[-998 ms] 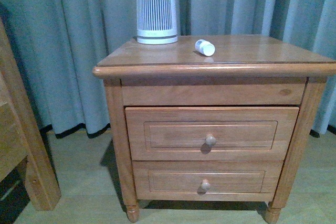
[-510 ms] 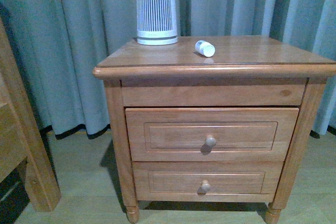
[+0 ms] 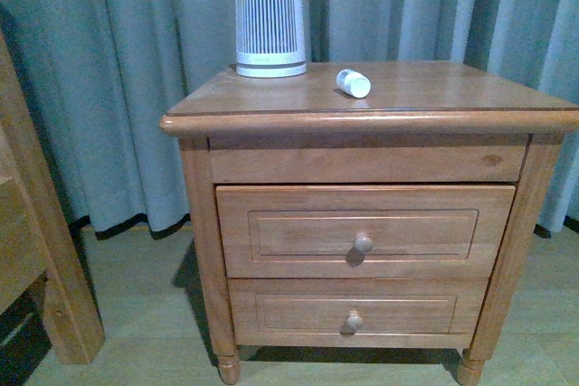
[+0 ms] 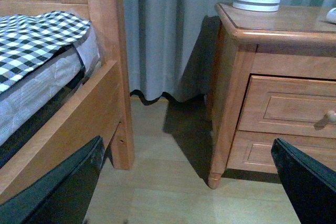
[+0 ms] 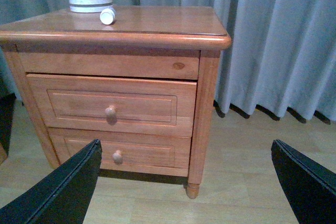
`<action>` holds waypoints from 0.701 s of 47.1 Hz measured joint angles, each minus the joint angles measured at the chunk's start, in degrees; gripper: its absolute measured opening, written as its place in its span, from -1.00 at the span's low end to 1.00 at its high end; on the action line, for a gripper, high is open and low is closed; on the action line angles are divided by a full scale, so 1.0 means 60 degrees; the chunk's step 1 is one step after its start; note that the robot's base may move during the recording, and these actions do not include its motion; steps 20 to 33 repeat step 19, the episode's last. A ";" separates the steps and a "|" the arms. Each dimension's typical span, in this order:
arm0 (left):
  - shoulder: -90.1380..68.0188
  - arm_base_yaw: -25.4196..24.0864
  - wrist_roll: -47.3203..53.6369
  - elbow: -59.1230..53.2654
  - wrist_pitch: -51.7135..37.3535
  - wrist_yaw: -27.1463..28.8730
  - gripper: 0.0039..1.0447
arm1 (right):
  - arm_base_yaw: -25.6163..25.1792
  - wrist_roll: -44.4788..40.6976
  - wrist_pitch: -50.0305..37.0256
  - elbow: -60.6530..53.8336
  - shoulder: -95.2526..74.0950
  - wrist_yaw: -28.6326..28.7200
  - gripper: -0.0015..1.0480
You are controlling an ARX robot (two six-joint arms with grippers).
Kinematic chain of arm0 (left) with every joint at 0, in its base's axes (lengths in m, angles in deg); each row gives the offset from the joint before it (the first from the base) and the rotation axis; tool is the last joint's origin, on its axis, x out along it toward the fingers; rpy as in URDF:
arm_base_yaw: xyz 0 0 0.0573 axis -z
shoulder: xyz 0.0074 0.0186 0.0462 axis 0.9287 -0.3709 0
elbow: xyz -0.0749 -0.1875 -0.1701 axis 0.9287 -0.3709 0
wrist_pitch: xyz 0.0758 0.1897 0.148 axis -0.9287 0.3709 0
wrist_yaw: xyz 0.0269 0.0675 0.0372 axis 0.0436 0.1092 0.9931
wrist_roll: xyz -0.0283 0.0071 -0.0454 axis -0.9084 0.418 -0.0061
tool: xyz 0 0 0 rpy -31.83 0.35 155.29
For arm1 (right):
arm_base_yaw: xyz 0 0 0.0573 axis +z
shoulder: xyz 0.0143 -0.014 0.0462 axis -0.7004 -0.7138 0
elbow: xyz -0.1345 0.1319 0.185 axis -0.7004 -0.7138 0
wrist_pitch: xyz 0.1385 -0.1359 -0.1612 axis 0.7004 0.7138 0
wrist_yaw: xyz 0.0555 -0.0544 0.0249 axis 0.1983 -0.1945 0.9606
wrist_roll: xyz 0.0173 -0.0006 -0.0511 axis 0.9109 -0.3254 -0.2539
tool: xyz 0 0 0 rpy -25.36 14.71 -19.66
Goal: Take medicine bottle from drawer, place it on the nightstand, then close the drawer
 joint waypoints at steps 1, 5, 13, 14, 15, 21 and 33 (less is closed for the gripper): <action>0.0000 0.0000 0.0000 0.0000 0.0000 0.0000 0.88 | 0.0000 -0.0004 0.0000 0.0000 0.0000 -0.0004 0.89; 0.0000 0.0000 0.0000 0.0000 0.0000 0.0000 0.88 | 0.0000 0.0000 0.0000 0.0000 0.0000 0.0000 0.87; 0.0000 0.0000 0.0000 0.0000 0.0000 0.0000 0.88 | 0.0000 0.0000 0.0000 0.0000 0.0000 0.0000 0.87; 0.0000 0.0000 0.0000 0.0000 0.0000 0.0000 0.88 | 0.0000 -0.0004 0.0000 0.0000 0.0000 0.0000 0.87; 0.0000 0.0000 0.0000 0.0000 0.0000 0.0000 0.88 | 0.0000 -0.0004 0.0000 0.0000 0.0000 0.0000 0.87; 0.0000 0.0000 0.0000 0.0000 0.0000 0.0000 0.88 | 0.0000 -0.0004 0.0000 0.0000 0.0000 0.0000 0.87; 0.0000 0.0000 0.0000 0.0000 0.0000 0.0000 0.88 | 0.0000 -0.0004 0.0000 0.0000 0.0000 0.0000 0.87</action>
